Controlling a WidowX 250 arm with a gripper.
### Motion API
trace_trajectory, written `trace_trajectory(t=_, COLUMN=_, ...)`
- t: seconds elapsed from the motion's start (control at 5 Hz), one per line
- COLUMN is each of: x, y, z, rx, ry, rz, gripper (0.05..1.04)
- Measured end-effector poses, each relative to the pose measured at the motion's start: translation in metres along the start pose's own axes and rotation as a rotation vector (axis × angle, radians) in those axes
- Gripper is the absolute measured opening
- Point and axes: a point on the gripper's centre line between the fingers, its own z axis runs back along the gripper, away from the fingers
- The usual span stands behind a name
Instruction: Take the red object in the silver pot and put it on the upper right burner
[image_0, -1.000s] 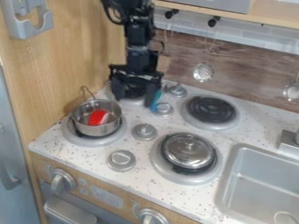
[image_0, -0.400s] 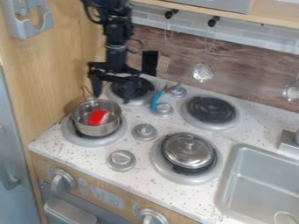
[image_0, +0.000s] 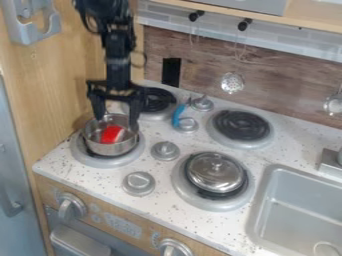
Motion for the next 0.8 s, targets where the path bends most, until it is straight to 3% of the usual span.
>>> trace_trajectory(t=0.2, x=-0.002, y=0.011, z=-0.014, rx=-0.028, ry=0.018, rz=0.029, gripper=0.999)
trace_trajectory(t=0.4, x=-0.01, y=0.011, z=-0.032, rx=-0.036, ry=0.08, rz=0.024, gripper=0.999)
trace_trajectory(t=0.6, x=-0.009, y=0.012, z=-0.031, rx=-0.031, ry=0.079, rz=0.034, gripper=0.94)
trace_trajectory(t=0.8, x=-0.008, y=0.014, z=-0.034, rx=-0.01, ry=0.095, rz=0.031, gripper=0.67)
